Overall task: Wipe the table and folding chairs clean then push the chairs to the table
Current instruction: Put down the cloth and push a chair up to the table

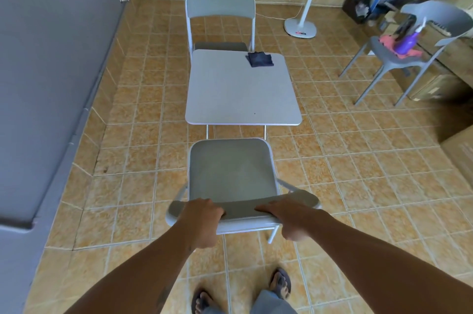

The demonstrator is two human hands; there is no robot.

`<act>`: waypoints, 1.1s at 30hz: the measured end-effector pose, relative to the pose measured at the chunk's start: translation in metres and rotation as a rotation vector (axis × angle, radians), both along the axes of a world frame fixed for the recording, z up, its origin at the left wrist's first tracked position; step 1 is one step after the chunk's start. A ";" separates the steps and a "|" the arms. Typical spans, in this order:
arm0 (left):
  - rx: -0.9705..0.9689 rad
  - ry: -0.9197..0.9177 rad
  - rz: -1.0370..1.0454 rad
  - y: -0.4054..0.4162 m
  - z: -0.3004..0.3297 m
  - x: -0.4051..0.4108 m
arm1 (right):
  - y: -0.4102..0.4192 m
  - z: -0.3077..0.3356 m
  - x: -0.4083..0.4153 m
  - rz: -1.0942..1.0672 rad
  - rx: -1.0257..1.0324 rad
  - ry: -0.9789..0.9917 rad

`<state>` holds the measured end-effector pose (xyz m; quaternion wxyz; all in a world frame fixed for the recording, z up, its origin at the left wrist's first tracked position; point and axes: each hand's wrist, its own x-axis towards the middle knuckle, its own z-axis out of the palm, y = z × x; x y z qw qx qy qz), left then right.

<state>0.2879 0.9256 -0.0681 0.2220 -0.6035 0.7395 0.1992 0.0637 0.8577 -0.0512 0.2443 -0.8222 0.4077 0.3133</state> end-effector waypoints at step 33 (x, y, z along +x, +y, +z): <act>-0.106 0.108 0.372 -0.129 -0.029 -0.018 | -0.114 -0.024 -0.004 -0.202 -0.302 -0.112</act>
